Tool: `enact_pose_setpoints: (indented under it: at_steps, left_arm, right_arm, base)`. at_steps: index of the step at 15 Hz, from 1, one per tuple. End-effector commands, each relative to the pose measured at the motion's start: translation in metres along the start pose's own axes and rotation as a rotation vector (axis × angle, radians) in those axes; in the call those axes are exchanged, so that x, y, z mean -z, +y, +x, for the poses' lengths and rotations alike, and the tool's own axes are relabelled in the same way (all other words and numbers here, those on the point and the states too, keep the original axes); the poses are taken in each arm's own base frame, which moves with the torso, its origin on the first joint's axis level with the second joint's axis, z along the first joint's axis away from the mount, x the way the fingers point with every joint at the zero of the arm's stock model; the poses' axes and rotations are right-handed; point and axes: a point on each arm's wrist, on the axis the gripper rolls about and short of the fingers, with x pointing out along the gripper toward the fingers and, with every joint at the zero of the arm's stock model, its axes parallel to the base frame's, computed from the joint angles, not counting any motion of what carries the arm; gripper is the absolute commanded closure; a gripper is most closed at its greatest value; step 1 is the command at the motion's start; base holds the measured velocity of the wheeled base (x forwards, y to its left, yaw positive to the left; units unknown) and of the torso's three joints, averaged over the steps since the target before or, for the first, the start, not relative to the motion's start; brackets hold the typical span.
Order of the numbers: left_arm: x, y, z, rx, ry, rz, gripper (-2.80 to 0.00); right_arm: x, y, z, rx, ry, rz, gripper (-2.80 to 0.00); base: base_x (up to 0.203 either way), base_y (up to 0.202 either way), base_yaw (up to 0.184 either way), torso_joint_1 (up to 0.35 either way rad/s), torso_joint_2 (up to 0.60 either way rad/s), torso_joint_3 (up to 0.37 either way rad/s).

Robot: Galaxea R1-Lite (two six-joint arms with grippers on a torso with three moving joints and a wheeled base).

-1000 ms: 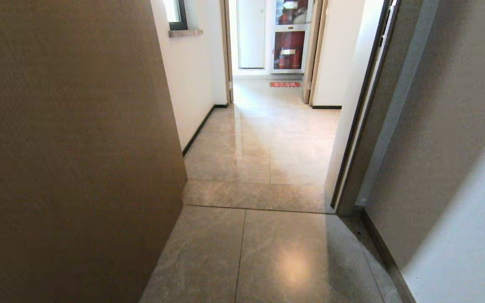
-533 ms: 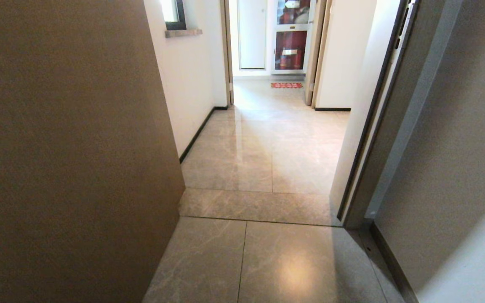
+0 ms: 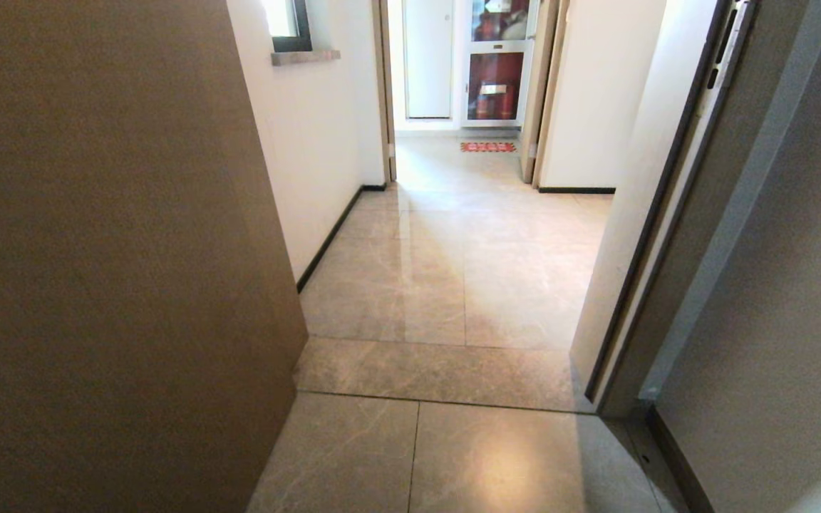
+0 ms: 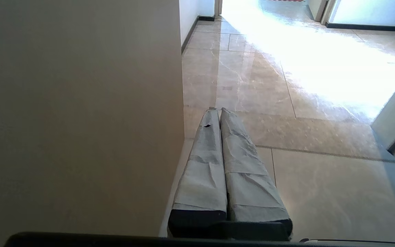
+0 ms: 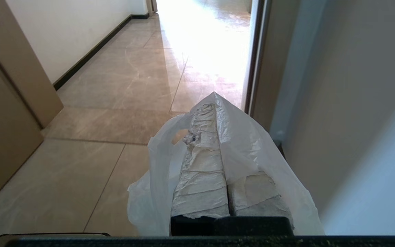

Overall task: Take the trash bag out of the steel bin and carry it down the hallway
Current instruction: Put the trash bag at the door

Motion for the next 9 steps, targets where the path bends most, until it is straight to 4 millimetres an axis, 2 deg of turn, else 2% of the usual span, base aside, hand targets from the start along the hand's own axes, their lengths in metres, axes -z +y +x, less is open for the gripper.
enact_pose_setpoints:
  at_steps: [1,9]
  left_arm:
    - [0.0,0.0,0.0,0.0,0.0,-0.001,0.0]
    - [0.0,0.0,0.0,0.0,0.0,0.0,0.0]
  right_arm:
    - [0.0001,0.0,0.0,0.001,0.001,-0.001,0.0]
    - [0.0001,0.0,0.0,0.001,0.0,-0.001,0.0]
  base:
    - [0.192,0.0,0.0,0.007,0.0,-0.006]
    - [0.193,0.0,0.0,0.003,0.0,0.003]
